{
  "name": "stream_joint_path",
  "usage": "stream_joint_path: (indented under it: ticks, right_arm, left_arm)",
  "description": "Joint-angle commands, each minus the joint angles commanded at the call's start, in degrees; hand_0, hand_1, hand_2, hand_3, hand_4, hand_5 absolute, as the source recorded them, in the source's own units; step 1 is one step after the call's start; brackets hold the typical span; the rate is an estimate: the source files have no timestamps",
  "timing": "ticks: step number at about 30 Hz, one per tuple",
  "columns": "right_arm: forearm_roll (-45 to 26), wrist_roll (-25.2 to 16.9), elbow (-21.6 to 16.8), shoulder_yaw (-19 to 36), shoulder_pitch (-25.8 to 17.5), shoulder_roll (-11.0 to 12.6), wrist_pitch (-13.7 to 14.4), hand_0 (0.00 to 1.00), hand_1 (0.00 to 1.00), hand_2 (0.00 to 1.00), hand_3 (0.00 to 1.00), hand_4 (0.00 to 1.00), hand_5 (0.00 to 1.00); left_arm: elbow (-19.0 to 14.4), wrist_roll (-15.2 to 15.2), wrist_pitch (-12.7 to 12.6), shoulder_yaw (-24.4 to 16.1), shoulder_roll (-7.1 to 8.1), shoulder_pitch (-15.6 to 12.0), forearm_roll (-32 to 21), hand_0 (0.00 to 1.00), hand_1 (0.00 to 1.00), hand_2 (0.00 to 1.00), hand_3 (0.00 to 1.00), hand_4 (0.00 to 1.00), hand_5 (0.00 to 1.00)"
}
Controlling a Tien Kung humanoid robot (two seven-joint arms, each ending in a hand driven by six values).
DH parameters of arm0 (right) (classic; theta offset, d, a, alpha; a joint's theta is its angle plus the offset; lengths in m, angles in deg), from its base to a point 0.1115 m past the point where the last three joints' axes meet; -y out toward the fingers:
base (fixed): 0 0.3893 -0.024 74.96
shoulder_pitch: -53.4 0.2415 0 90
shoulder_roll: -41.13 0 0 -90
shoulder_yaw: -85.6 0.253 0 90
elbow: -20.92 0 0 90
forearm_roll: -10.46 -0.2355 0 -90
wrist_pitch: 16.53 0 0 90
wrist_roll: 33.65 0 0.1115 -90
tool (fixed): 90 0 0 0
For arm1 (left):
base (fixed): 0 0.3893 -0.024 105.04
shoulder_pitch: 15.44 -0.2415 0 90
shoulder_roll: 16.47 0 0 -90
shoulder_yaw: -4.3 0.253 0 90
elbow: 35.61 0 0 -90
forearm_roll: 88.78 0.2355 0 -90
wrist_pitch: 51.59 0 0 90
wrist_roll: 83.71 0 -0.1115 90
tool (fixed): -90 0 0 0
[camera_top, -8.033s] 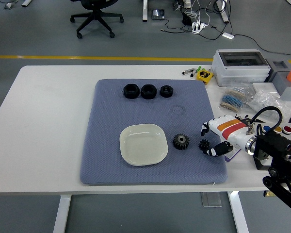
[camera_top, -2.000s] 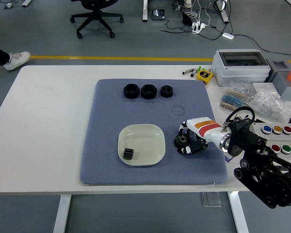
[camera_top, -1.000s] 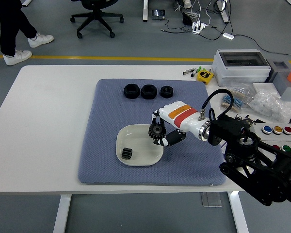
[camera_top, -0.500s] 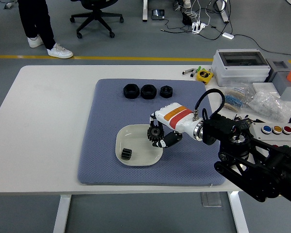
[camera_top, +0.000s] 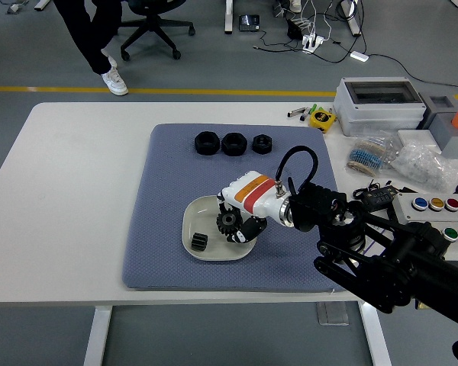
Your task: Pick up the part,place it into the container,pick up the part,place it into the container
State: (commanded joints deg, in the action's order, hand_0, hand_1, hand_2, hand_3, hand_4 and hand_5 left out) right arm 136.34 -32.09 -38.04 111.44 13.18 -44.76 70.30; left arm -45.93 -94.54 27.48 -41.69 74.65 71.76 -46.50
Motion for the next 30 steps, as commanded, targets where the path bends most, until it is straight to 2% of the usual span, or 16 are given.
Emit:
stream_joint_path:
  ticks: [4,5,10,11,17,22,23,24,26,29,30]
  right_arm:
    - [1.3,-0.3,0.2,-0.2,0.0,0.1,1.5,0.101,0.180,0.365,0.778,0.998,0.422]
    - [1.4,-0.5,0.2,-0.2,0.0,0.1,2.0,0.099,0.204,0.472,0.909,0.998,0.490]
    - [1.3,-1.0,0.1,0.0,0.1,0.1,3.4,0.099,0.204,0.472,0.909,0.998,0.490]
    - [1.1,-1.0,0.1,0.0,0.1,0.1,3.6,0.099,0.213,0.518,0.934,0.998,0.525]
    - [1.0,-1.1,-1.0,1.0,0.0,0.3,4.4,0.099,0.213,0.518,0.934,0.998,0.525]
    - [0.7,-0.4,-4.5,4.8,-0.8,1.3,5.9,0.099,0.217,0.523,0.925,0.998,0.523]
    - [0.2,-0.1,-5.3,5.8,-1.0,1.5,6.6,0.099,0.217,0.523,0.925,0.998,0.523]
    - [-0.5,0.4,-6.0,6.5,-1.3,1.9,7.3,0.115,0.229,0.505,0.845,0.998,0.468]
    - [-2.9,1.3,-7.6,8.0,-1.7,2.6,9.5,0.115,0.229,0.505,0.845,0.998,0.468]
    - [-9.2,1.3,-10.3,10.4,-2.5,3.8,14.3,0.115,0.229,0.505,0.845,0.998,0.468]
    - [-11.6,0.6,-11.8,11.6,-3.0,4.5,16.6,0.226,0.428,0.605,0.751,0.970,0.490]
  left_arm:
    - [0.0,-0.1,0.0,-0.2,-0.02,0.0,0.2,0.369,0.522,0.552,0.463,0.998,0.788]
    - [0.0,-0.1,0.1,-0.3,-0.03,-0.1,0.3,0.366,0.519,0.550,0.461,0.998,0.786]
    - [0.0,-0.2,0.1,-0.6,-0.06,-0.2,0.6,0.366,0.519,0.550,0.461,0.998,0.786]
    - [0.0,-0.2,0.1,-0.6,-0.07,-0.2,0.7,0.363,0.519,0.550,0.462,0.998,0.786]
    - [0.0,-0.2,0.1,-1.0,-0.15,-0.2,1.0,0.363,0.519,0.550,0.462,0.998,0.786]
    - [0.0,-0.2,0.0,-1.1,-0.22,-0.1,1.0,0.363,0.519,0.548,0.461,0.998,0.786]
    - [0.0,-0.2,0.0,-1.2,-0.24,-0.1,1.0,0.363,0.519,0.548,0.461,0.998,0.786]
    - [0.0,-0.2,0.0,-1.2,-0.26,-0.1,0.9,0.363,0.517,0.547,0.461,0.998,0.786]
    - [0.0,-0.2,-0.1,-1.2,-0.30,-0.1,0.8,0.363,0.517,0.547,0.461,0.998,0.786]
    - [0.0,-0.2,-0.2,-0.6,-0.31,-0.1,0.0,0.363,0.517,0.547,0.461,0.998,0.786]
    - [0.0,-0.2,-0.2,-0.2,-0.29,-0.1,-0.4,0.365,0.518,0.548,0.459,0.998,0.785]
